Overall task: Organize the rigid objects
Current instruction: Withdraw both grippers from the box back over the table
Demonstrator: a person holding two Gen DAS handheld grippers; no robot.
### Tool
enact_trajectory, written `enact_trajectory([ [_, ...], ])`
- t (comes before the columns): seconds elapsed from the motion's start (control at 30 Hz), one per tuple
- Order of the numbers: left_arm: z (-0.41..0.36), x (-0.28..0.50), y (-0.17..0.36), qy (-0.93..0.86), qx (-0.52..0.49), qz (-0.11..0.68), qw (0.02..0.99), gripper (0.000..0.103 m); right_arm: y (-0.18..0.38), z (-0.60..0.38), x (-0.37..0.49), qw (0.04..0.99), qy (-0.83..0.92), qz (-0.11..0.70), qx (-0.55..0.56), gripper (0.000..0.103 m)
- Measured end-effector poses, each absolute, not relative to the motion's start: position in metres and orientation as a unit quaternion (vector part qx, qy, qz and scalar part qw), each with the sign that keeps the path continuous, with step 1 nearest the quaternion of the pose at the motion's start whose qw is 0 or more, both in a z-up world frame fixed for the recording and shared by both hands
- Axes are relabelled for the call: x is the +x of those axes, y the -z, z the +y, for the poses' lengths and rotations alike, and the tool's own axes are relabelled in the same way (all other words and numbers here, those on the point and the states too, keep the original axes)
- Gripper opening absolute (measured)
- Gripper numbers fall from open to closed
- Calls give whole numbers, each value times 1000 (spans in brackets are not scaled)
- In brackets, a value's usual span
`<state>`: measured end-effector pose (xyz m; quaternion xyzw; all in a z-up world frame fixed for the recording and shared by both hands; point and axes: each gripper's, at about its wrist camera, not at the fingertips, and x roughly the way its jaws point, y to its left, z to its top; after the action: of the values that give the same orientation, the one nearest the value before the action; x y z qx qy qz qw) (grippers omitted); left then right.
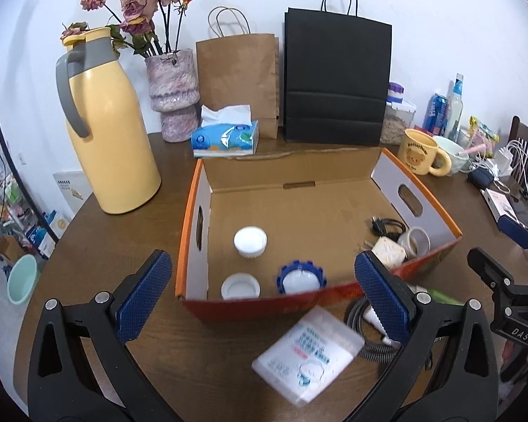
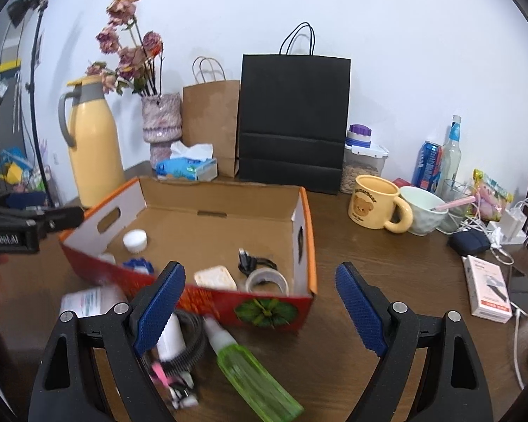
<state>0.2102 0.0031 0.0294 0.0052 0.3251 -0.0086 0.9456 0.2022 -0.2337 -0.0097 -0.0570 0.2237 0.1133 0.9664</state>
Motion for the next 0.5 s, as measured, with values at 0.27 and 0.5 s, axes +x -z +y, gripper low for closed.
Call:
enact_trajectory([
  [0.27, 13, 186, -24, 8, 14, 342, 939, 103, 34, -251, 186, 952, -115, 267, -94, 91],
  [0.5, 28, 164, -14, 3, 16, 356, 934, 103, 58, -260, 183, 934, -130, 312, -117, 91],
])
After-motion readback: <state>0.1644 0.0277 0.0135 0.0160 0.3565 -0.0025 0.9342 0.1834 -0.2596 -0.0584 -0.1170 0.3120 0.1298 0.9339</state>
